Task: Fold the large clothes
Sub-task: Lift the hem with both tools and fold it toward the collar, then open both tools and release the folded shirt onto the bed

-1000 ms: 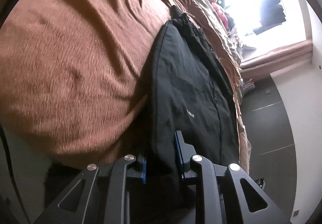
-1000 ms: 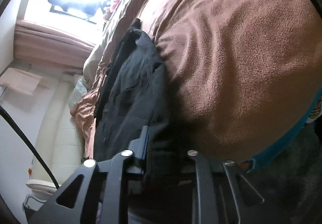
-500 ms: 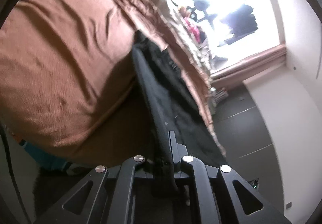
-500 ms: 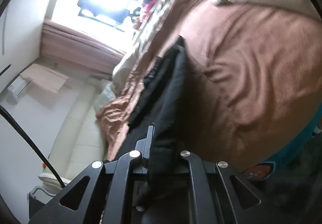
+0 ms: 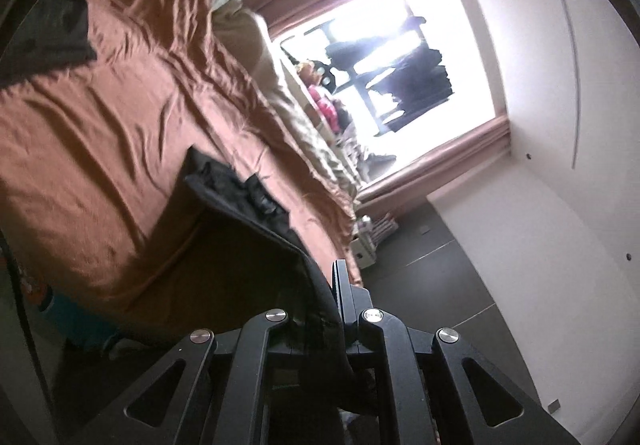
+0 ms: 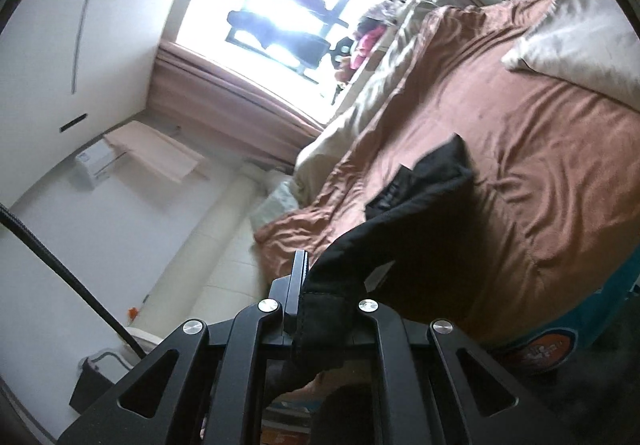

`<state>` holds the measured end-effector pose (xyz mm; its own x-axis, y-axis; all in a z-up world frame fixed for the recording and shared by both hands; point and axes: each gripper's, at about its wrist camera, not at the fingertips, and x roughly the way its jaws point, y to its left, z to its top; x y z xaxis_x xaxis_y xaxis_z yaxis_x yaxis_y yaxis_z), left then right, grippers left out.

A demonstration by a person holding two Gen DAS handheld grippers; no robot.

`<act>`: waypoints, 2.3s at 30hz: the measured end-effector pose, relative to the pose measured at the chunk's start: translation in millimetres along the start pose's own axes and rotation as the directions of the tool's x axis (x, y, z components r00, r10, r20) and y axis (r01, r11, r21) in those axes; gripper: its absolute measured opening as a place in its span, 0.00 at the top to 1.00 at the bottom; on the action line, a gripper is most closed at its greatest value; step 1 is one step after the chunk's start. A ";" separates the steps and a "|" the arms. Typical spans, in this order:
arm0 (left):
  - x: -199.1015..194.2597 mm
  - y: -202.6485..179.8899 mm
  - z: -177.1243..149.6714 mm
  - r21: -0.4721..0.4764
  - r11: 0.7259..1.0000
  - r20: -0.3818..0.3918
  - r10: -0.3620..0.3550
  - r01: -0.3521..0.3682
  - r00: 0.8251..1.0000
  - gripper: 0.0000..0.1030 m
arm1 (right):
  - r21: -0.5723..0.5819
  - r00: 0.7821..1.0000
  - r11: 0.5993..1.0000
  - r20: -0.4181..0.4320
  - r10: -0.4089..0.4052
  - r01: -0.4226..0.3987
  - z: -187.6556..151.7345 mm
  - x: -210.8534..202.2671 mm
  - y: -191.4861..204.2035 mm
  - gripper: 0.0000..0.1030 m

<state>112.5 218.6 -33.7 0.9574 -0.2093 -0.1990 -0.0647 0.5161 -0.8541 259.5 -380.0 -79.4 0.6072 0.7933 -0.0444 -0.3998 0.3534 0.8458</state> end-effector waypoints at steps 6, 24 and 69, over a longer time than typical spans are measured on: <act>-32.1 -25.9 6.2 0.025 0.999 0.045 -0.037 0.036 0.998 0.92 | -0.044 0.999 0.998 0.019 0.042 -0.041 -12.2 -16.4 18.1 0.94; 11.5 -11.5 42.9 0.032 0.999 0.019 0.005 -0.006 1.000 0.92 | -0.061 1.000 0.998 0.007 -0.019 0.020 15.3 55.5 3.6 0.94; 299.1 136.1 169.8 0.065 0.902 -0.139 0.431 -0.426 0.892 0.25 | 0.107 0.928 0.925 -0.132 -0.349 0.363 136.3 344.5 -64.2 0.17</act>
<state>437.8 367.3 -127.9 0.7865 -0.0800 -0.6124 -0.4477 0.6092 -0.6545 587.9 -196.9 -76.5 0.6123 0.6781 -0.4065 -0.0758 0.5622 0.8235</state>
